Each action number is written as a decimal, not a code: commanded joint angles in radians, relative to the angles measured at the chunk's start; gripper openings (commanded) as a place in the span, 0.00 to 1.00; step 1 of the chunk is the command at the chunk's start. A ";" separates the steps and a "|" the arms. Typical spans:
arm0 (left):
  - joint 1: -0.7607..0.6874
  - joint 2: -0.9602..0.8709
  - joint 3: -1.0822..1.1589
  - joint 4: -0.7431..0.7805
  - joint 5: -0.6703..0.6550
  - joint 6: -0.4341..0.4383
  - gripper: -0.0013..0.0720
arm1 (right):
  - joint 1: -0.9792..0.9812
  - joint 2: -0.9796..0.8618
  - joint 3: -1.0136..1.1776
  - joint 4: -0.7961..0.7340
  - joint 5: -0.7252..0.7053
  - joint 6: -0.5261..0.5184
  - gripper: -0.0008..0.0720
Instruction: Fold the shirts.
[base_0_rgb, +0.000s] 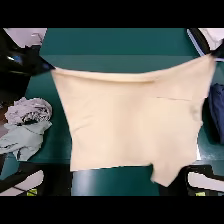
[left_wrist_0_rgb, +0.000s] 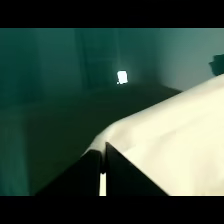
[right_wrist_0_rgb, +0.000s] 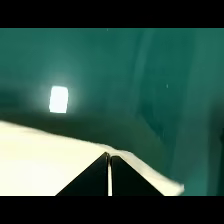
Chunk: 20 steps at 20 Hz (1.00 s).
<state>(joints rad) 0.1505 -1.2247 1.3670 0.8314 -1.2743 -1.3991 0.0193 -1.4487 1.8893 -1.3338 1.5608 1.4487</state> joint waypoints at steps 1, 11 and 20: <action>0.001 -0.169 -0.060 0.012 0.167 0.073 0.05 | 0.070 -0.229 0.000 -0.108 -0.030 0.010 0.03; -0.044 -0.335 0.055 -0.048 0.484 0.208 0.05 | 0.016 -0.339 0.000 -0.100 -0.422 0.018 0.03; -0.084 -0.335 -0.042 0.204 0.247 0.142 0.05 | 0.016 -0.277 -0.205 -0.103 -0.190 0.002 0.03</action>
<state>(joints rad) 0.0719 -1.5581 1.3727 0.9760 -0.9600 -1.2335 0.0360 -1.7603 1.7885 -1.4380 1.3350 1.4544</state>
